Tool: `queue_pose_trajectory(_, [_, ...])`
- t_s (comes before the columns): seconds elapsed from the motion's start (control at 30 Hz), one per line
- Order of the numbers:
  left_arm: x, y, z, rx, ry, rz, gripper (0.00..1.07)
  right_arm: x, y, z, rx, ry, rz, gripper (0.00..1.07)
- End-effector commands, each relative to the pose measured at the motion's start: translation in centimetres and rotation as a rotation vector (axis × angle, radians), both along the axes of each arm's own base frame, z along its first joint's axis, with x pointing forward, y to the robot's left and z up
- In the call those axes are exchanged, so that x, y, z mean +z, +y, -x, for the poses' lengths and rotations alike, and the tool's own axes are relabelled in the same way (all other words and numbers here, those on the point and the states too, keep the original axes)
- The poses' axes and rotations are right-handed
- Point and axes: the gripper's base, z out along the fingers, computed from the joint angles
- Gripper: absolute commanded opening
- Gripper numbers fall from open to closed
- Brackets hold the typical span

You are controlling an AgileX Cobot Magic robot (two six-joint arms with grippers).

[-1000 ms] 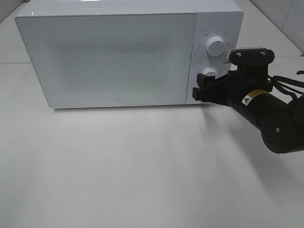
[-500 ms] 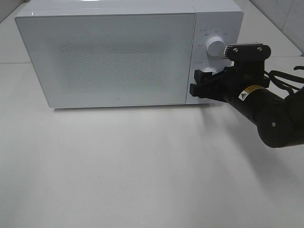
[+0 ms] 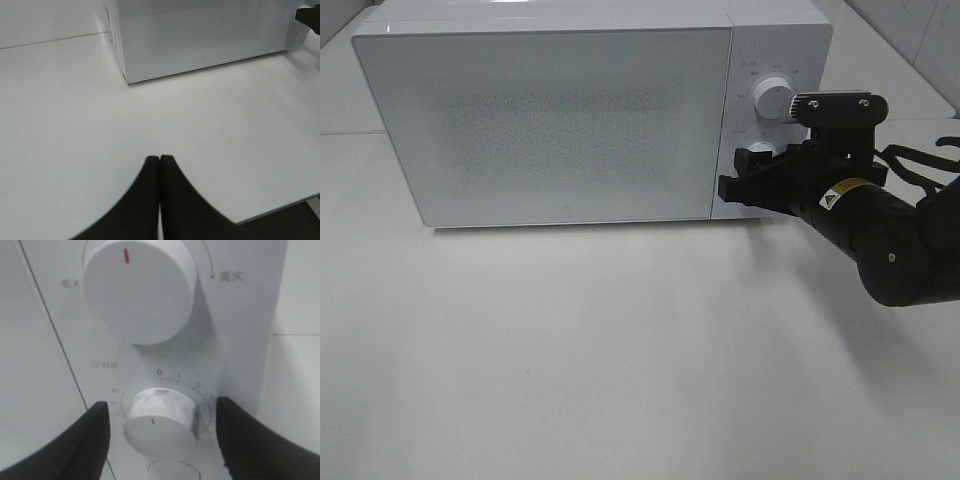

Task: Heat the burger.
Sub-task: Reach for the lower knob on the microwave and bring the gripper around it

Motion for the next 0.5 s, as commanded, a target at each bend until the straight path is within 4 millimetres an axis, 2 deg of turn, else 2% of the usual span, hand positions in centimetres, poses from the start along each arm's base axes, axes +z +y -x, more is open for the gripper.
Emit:
queue_pose_trajectory(0.03, [-0.02,0.05,0.23,0.003,-0.024,0.01,0.0,0.5,0.1,-0.48,0.005,-0.023,0.012,0.57])
queue_pose_trajectory(0.3, [-0.02,0.05,0.23,0.003,-0.024,0.01,0.0,0.32,0.11,-0.44,0.007,-0.004,0.016,0.47])
queue_pose_trajectory(0.4, [-0.02,0.05,0.23,0.003,-0.024,0.01,0.0,0.31,0.11,-0.44,0.007,-0.003,0.016,0.38])
queue_pose_trajectory(0.43, [-0.02,0.05,0.23,0.003,-0.024,0.01,0.0,0.31,0.11,-0.44,0.007,-0.003,0.016,0.31])
queue_pose_trajectory(0.47, [-0.02,0.05,0.23,0.003,-0.024,0.01,0.0,0.31,0.11,-0.44,0.007,-0.003,0.016,0.31])
queue_pose_trajectory(0.5, [-0.02,0.05,0.23,0.003,-0.024,0.01,0.0,0.31,0.11,-0.44,0.007,-0.003,0.016,0.26])
